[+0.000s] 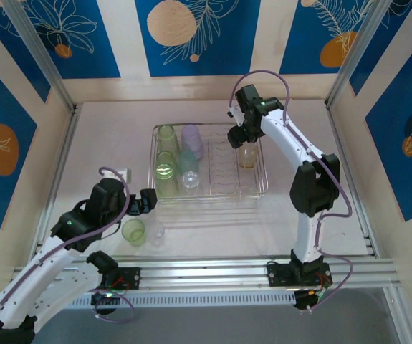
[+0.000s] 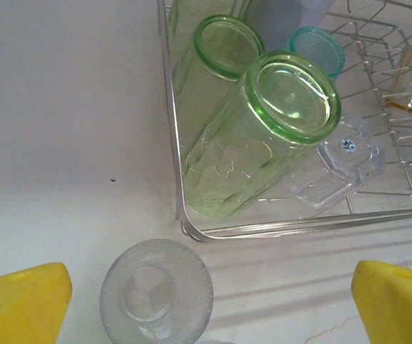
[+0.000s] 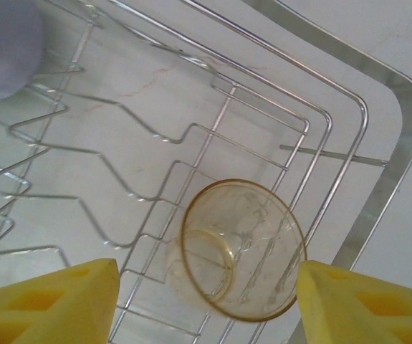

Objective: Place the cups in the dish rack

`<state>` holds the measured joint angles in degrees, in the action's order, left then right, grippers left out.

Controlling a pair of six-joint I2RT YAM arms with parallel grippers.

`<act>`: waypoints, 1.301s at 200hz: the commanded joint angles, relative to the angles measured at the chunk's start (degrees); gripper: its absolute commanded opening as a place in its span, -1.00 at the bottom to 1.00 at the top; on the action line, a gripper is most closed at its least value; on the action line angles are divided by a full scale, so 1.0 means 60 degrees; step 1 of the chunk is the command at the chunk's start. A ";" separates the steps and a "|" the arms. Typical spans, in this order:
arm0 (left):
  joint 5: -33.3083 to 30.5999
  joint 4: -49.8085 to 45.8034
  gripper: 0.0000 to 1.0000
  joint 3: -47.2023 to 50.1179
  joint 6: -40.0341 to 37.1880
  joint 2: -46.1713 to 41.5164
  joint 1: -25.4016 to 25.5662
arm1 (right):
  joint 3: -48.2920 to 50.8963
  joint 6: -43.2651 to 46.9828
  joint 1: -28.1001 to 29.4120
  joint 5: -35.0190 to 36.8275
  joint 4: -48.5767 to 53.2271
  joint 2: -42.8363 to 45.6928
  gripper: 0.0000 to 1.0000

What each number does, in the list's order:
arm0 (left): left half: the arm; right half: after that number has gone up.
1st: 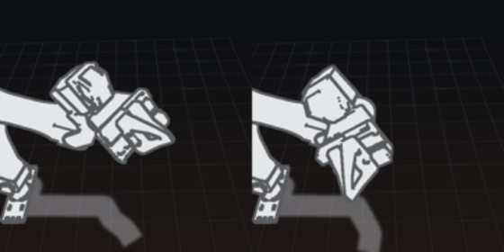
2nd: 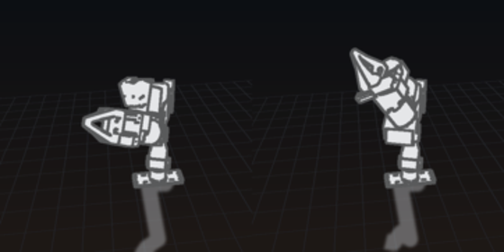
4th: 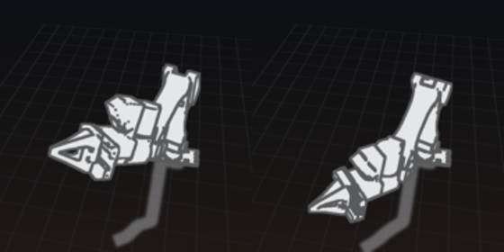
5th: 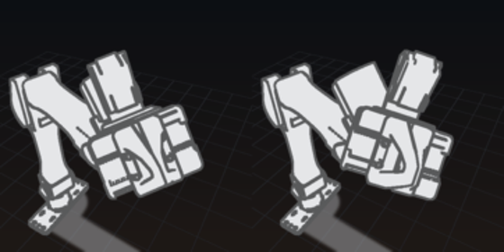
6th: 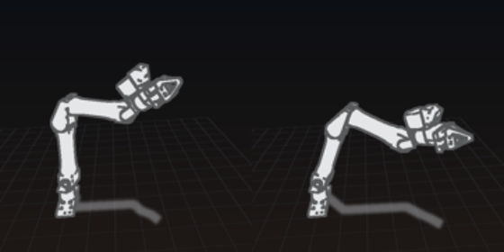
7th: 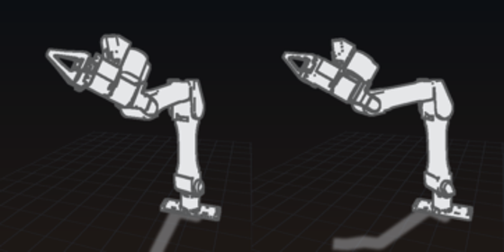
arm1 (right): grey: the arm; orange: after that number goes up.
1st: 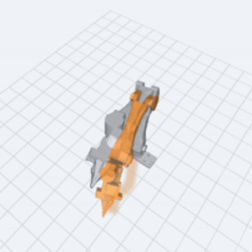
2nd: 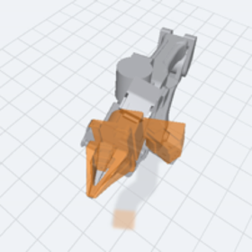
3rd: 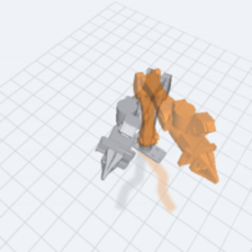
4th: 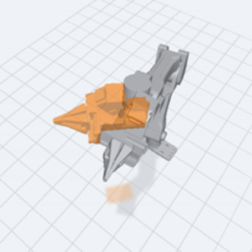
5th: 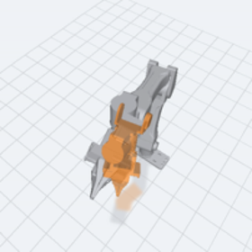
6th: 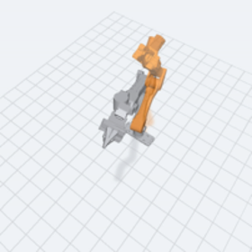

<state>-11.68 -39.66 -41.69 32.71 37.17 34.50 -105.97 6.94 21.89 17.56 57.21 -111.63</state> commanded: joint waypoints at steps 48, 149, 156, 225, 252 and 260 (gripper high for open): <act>-0.0129 -0.0160 1.00 0.0079 0.0103 -0.0143 -0.0052 | -0.0268 0.1144 0.0174 -0.0127 0.0506 -0.0999 0.28; -0.0192 -0.0100 1.00 0.0084 0.0012 -0.0197 -0.0056 | -0.0387 0.0957 0.0322 0.0887 0.1507 -0.1214 -0.45; -0.0190 -0.0086 1.00 0.0083 0.0008 -0.0192 -0.0052 | -0.0363 0.0942 0.0336 0.0929 0.1599 -0.1200 -0.48; 0.0105 0.0103 0.99 0.0031 -0.0163 -0.0217 -0.0052 | -0.0383 0.0258 0.0610 0.1442 0.2433 -0.0980 -1.00; 0.0652 0.0781 1.00 0.0048 -0.0457 -0.0389 -0.0053 | -0.1061 -0.0251 0.0759 0.1488 0.3141 -0.0287 -1.00; 0.1015 0.1190 1.00 0.0085 -0.0623 -0.0455 -0.0057 | -0.1266 -0.0426 0.0752 0.1411 0.3308 -0.0004 -1.00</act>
<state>-10.46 -38.74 -40.95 31.94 35.97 34.50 -108.88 8.49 26.35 23.18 69.71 -118.48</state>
